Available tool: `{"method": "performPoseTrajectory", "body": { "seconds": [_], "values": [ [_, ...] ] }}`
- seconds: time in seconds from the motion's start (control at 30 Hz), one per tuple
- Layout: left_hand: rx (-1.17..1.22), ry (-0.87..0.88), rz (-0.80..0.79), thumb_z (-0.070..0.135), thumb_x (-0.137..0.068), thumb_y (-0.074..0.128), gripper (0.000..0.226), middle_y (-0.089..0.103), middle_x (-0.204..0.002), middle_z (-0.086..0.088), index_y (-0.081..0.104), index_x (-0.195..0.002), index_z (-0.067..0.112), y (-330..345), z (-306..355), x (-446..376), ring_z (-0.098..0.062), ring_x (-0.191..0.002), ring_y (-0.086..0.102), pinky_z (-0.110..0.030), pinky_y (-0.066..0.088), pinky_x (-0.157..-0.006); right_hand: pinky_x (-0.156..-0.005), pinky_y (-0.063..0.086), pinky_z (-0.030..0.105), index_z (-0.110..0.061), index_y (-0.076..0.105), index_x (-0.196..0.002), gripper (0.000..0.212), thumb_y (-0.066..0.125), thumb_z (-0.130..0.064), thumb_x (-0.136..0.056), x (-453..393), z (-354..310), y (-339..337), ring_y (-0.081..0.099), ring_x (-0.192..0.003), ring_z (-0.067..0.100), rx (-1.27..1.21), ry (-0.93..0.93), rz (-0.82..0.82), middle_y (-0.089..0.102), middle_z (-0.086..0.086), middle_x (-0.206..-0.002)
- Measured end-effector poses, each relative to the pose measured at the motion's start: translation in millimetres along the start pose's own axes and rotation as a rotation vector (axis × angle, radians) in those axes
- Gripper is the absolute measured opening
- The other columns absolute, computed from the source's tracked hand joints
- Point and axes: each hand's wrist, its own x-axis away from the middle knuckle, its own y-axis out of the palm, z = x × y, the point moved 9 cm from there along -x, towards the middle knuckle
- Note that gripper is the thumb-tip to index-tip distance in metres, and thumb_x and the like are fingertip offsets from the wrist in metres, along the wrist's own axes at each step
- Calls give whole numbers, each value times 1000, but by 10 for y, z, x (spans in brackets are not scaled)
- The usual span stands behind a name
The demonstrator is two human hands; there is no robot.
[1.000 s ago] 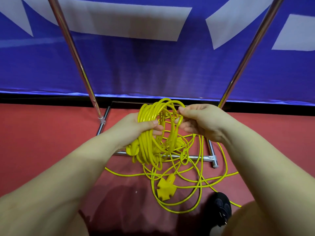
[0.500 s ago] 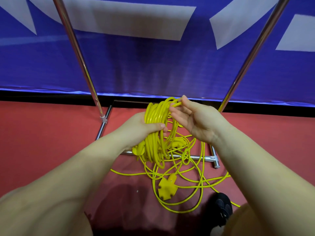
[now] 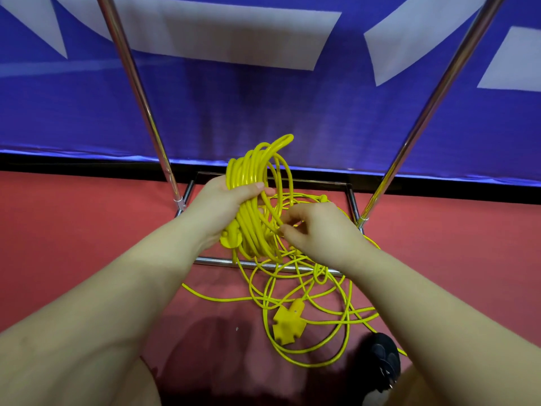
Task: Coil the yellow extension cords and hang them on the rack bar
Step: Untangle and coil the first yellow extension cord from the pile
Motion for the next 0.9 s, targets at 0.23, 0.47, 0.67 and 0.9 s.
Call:
{"method": "performPoseTrajectory", "body": {
  "seconds": [0.23,0.47,0.67,0.9],
  "values": [
    [41,28,157,11,-92,55,13,67,-57,3,63,-85,4,-275,118,-41,-9,-52,59,-25,54,-58,-76,48,38,-21,43,-81,21,43,-34,-97,32,313,204,61,-84,28,7,125,-261,65,5,-82],
    [-100,11,99,13,-91,57,6,73,-74,4,64,-91,13,-236,58,-32,-10,-68,60,-31,54,-71,-74,52,39,-16,54,-117,34,44,-40,-96,-6,361,-105,65,-72,25,-85,217,31,62,-1,-72],
    [-72,-36,51,13,-91,56,17,73,-75,2,62,-103,3,-142,-52,-27,-5,-59,63,-26,57,-60,-90,34,30,-17,31,-146,47,26,-31,-102,15,348,-468,46,-122,23,-191,257,316,53,8,-132],
    [-26,-11,39,10,-93,53,8,74,-75,0,60,-95,8,-109,-15,-25,-9,-65,68,-27,57,-64,-66,37,28,-23,63,-122,30,57,-22,-92,130,374,-782,50,-74,17,-142,168,633,52,3,-78]
  ]
}}
